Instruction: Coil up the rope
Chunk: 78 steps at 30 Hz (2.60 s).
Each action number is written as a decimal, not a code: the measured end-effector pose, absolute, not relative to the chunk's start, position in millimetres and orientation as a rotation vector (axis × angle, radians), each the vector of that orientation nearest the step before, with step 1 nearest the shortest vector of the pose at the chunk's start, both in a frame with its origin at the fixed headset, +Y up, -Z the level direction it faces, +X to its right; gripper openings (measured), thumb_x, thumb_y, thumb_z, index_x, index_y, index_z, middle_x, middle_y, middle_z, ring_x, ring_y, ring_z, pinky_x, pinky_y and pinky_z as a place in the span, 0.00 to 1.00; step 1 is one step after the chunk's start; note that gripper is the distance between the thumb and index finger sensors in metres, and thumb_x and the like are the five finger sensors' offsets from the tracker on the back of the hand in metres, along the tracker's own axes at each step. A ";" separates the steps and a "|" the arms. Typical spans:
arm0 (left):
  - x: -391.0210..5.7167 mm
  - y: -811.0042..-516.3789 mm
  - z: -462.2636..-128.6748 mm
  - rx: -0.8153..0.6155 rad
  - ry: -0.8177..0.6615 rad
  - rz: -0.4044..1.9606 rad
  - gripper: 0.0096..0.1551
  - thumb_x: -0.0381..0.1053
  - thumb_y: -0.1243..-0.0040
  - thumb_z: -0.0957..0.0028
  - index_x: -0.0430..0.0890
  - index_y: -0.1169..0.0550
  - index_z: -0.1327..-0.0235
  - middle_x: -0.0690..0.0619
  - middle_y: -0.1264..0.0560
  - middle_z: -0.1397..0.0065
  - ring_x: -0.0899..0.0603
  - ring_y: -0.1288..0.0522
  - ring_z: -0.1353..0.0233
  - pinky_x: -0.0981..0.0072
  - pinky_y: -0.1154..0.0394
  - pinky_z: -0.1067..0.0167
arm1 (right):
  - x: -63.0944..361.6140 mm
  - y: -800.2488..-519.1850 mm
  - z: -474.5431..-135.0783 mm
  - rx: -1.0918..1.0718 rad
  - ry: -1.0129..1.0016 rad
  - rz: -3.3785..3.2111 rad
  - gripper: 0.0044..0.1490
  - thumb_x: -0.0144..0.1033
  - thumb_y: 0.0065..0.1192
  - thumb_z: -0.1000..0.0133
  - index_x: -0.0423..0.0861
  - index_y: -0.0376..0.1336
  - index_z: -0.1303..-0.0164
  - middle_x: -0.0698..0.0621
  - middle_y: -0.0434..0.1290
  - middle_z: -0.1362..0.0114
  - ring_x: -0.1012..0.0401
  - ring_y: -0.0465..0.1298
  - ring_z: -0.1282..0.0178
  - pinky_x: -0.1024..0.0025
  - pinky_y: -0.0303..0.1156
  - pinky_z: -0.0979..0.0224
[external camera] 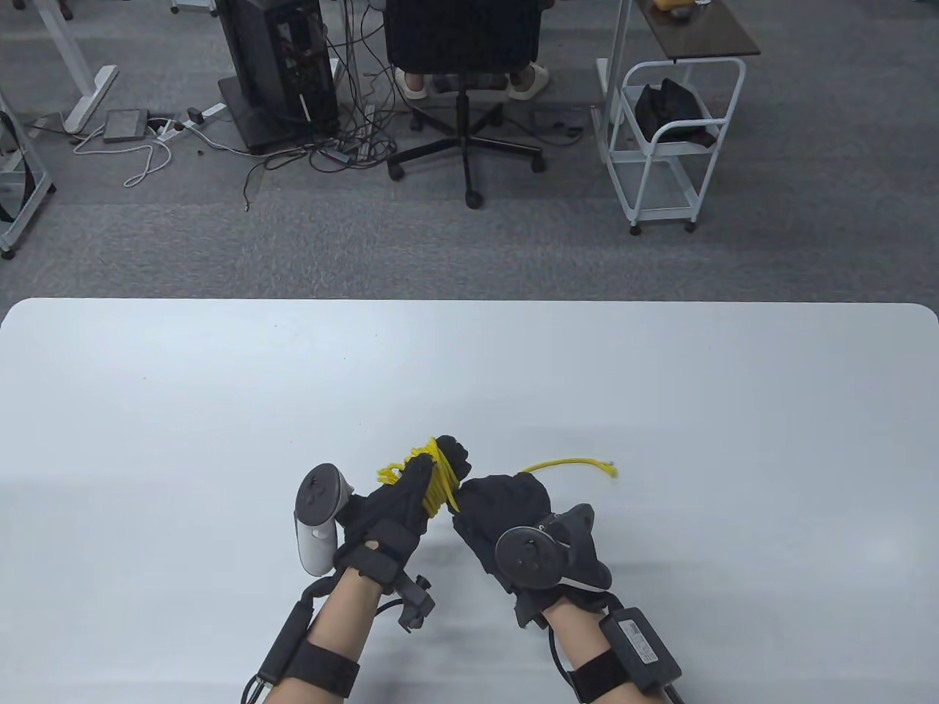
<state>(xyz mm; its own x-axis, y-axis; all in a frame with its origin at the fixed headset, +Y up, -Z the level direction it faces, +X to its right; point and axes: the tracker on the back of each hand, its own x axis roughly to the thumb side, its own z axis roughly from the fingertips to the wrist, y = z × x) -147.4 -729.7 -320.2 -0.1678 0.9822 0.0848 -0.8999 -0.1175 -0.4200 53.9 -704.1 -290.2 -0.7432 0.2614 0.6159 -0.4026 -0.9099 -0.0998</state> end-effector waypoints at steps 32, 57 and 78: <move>-107.9 -737.3 -315.5 -0.658 -0.595 1.223 0.39 0.63 0.64 0.33 0.41 0.25 0.23 0.35 0.25 0.23 0.34 0.23 0.29 0.51 0.32 0.30 | 102.7 -696.4 -308.9 0.527 -0.407 2.531 0.25 0.44 0.58 0.38 0.47 0.64 0.34 0.42 0.69 0.26 0.40 0.70 0.29 0.31 0.58 0.28; -157.7 -729.8 -323.6 -0.214 -0.354 1.571 0.34 0.62 0.57 0.33 0.46 0.34 0.19 0.41 0.33 0.16 0.39 0.29 0.21 0.55 0.37 0.23 | 45.5 -704.7 -288.2 0.957 -0.200 2.516 0.26 0.43 0.57 0.37 0.44 0.65 0.32 0.41 0.70 0.26 0.41 0.71 0.30 0.31 0.59 0.28; -118.9 -721.1 -316.2 -0.494 -0.668 1.577 0.31 0.62 0.54 0.34 0.46 0.19 0.32 0.42 0.17 0.32 0.41 0.15 0.37 0.58 0.25 0.36 | 88.3 -721.4 -318.8 0.703 -0.013 2.712 0.25 0.44 0.58 0.37 0.46 0.66 0.33 0.41 0.70 0.26 0.40 0.71 0.29 0.30 0.58 0.28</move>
<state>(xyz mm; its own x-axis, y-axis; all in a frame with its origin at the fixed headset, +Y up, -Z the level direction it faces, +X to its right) -118.9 -721.1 -316.2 -0.1176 0.9906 0.0696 -0.7390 -0.0405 -0.6725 88.3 -721.4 -318.8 -0.8205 0.3206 0.4733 -0.3250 -0.9427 0.0751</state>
